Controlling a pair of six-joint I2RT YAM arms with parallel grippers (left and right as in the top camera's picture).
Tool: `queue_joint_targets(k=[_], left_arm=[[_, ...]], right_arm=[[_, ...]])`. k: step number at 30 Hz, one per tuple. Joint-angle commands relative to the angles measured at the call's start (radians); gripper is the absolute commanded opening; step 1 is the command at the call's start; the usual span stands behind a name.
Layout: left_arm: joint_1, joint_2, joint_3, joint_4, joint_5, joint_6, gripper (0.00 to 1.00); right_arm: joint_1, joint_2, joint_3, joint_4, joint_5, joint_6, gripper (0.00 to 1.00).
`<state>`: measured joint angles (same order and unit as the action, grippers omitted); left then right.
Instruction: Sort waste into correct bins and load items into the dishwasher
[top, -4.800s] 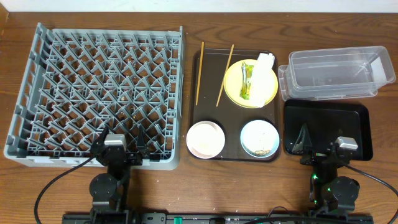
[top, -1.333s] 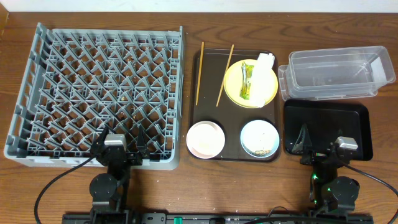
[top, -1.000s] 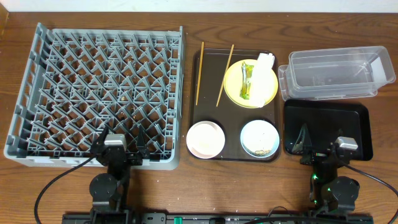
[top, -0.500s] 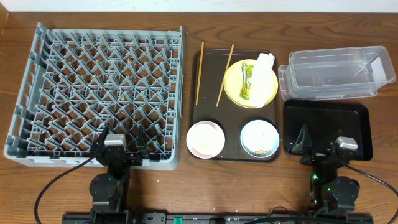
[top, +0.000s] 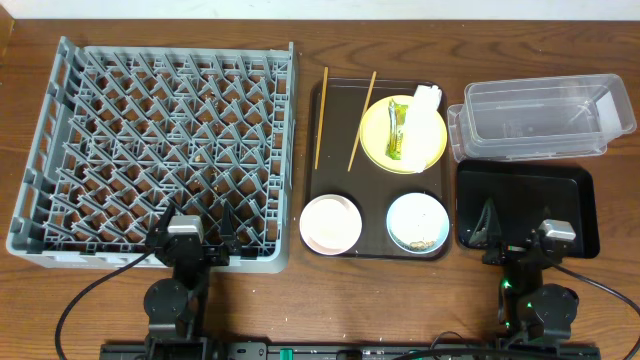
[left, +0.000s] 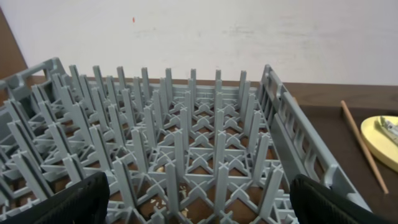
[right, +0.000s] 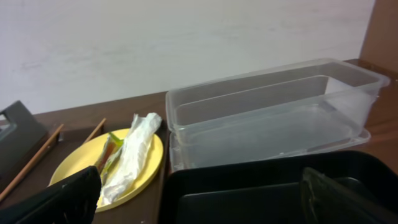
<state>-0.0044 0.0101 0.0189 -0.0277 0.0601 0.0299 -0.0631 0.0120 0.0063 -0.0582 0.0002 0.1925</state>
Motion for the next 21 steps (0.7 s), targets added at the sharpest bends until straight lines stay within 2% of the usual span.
queue_joint_targets(k=[1, 5, 12, 16, 21], left_arm=[[0.004, -0.004, -0.015, -0.019, 0.082, -0.05, 0.94], [0.004, -0.004, -0.01, 0.056, 0.236, -0.07, 0.94], [0.004, 0.045, 0.161, 0.062, 0.258, -0.119, 0.94], [0.004, 0.213, 0.364, -0.031, 0.272, -0.126, 0.94], [0.004, 0.493, 0.69, -0.262, 0.323, -0.167, 0.94]], right_arm=[[0.005, -0.003, -0.001, 0.015, -0.092, 0.0, 0.99], [0.005, -0.003, 0.0, 0.08, -0.272, 0.007, 0.99], [0.005, 0.032, 0.148, 0.078, -0.375, 0.032, 0.99], [0.005, 0.177, 0.328, -0.006, -0.376, 0.032, 0.99], [0.005, 0.475, 0.639, -0.216, -0.454, 0.032, 0.99]])
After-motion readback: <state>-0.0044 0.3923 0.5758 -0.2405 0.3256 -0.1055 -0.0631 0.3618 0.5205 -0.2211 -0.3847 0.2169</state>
